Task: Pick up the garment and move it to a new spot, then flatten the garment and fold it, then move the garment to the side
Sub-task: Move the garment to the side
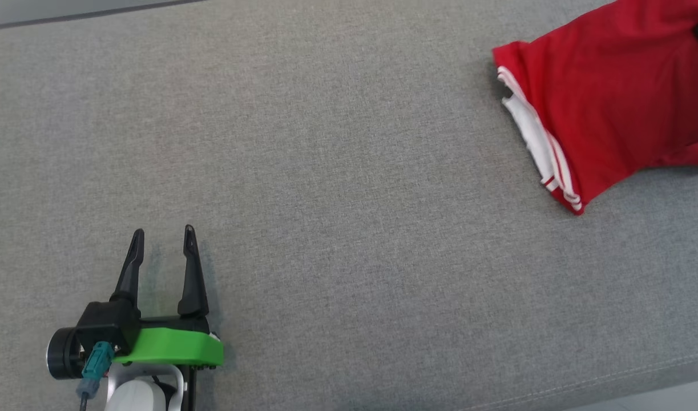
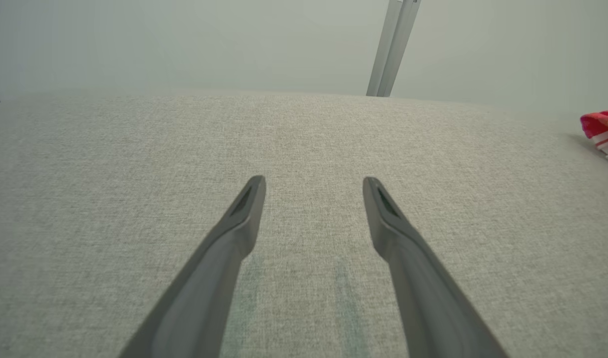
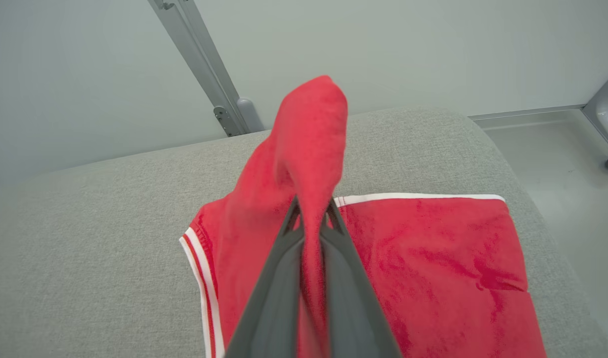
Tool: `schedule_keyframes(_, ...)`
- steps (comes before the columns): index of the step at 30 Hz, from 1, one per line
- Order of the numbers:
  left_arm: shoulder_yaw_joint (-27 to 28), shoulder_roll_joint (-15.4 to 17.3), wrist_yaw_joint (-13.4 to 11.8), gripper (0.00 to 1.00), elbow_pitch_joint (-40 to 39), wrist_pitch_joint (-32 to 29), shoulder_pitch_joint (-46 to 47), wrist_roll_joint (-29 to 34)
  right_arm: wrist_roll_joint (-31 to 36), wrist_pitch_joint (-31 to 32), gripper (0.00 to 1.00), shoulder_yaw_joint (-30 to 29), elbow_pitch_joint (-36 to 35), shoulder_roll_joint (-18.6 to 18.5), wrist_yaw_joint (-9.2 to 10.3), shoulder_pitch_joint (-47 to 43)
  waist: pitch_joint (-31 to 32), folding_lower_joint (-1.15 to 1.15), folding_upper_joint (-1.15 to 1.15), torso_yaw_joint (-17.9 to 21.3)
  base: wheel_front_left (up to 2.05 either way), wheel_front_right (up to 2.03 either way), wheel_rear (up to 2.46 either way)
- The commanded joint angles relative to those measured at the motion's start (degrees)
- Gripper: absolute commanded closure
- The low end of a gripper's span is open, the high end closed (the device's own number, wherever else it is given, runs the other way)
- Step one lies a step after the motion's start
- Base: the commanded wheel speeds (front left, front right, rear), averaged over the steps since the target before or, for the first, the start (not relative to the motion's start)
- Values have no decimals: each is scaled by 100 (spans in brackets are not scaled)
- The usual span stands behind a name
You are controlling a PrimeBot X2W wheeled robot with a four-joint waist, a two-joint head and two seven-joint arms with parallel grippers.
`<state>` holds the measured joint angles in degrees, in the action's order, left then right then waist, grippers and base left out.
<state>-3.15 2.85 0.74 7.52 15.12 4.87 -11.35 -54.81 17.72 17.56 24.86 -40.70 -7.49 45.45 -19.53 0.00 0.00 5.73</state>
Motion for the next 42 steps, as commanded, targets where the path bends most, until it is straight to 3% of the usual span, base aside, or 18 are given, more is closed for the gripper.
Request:
schedule_keyframes(1,-1,11,-3,0,6,0,119,36,43,-47,100,-61,52,-33,-1,134,-261,0,0,152,0,0,0)
schedule_keyframes(13,90,12,32,0,59,0,34,139,15,29,100,-258,259,-131,0,203,-224,0,0,328,0,0,0)
schedule_keyframes(14,95,12,38,0,67,0,38,157,64,5,89,-272,326,-127,0,187,-224,0,0,337,0,0,0)
schedule_keyframes(16,108,11,60,0,66,0,80,226,319,-235,0,-360,561,-123,0,238,-254,0,0,355,0,0,0)
schedule_keyframes(20,77,12,68,0,88,0,150,225,1038,-793,0,-381,1025,-23,-1,345,-289,0,0,328,0,0,0)
schedule_keyframes(24,100,11,14,0,69,0,63,153,1885,-1765,0,-467,1269,24,0,356,-223,0,0,275,0,0,0)
schedule_keyframes(29,229,12,-82,0,29,0,-202,-6,2654,-2924,0,-623,1206,463,0,-82,172,0,0,200,0,0,0)
schedule_keyframes(35,321,12,-196,0,-76,0,-589,-282,3365,-3282,0,-863,541,1132,1,-1194,858,0,0,43,0,0,0)
schedule_keyframes(42,353,10,-339,0,-18,0,-1043,-451,4108,-3287,0,-1500,-936,2173,2,-2963,1596,0,0,-240,0,0,0)
